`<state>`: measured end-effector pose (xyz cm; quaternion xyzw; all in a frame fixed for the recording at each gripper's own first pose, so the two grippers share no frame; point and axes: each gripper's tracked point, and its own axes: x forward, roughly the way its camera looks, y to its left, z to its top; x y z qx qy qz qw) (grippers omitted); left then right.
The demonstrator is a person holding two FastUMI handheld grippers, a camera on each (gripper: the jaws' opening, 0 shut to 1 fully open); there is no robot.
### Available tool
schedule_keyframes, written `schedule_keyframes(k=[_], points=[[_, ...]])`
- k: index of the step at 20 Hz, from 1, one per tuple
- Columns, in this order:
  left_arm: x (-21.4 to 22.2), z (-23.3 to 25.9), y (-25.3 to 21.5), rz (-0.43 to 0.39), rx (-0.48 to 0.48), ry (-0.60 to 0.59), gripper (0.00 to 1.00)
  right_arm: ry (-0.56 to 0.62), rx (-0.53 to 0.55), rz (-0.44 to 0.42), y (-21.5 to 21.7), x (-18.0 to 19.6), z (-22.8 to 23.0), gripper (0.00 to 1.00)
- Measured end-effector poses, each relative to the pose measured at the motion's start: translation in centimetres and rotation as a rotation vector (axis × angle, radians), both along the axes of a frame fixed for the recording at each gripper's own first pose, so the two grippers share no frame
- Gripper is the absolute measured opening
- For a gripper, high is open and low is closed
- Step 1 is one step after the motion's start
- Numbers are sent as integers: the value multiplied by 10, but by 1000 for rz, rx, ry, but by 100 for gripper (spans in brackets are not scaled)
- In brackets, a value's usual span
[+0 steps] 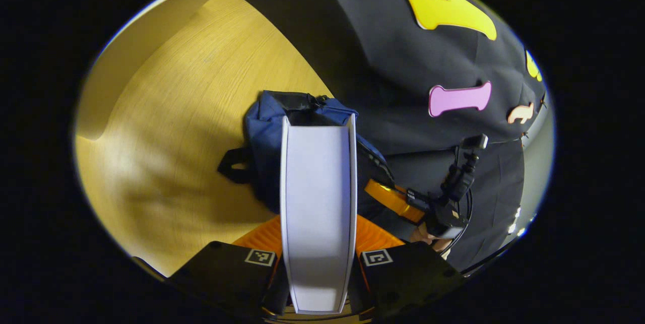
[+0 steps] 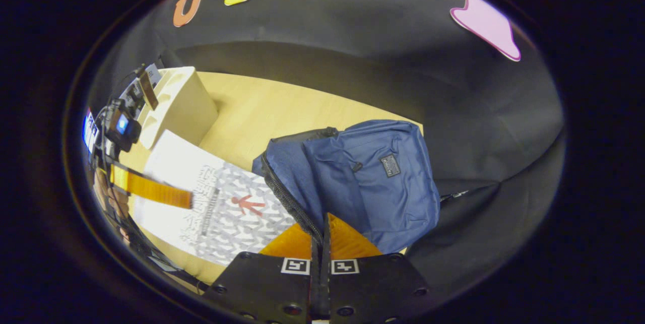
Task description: Open the schoolbag, grab two books from the bookshelf and put them into the schoolbag.
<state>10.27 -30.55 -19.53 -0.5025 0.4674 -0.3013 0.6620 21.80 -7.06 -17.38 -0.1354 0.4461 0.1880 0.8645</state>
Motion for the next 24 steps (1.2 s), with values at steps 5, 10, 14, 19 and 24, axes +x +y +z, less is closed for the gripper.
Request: schedule_keyframes(k=[5, 10, 14, 19, 24], points=[[28, -24, -12, 72, -91, 26, 48, -1, 10, 1, 3, -3, 11, 1], [54, -57, -18, 104, -120, 4, 48, -8, 27, 10, 7, 0, 28, 5], [59, -61, -28, -21, -65, -98, 49, -8, 18, 23, 8, 0, 29, 1], [69, -60, -18, -94, -10, -190, 48, -8, 28, 27, 6, 2, 29, 1], [88, -60, -17, -81, -65, -311, 48, -20, 19, 46, 9, 0, 33, 5]])
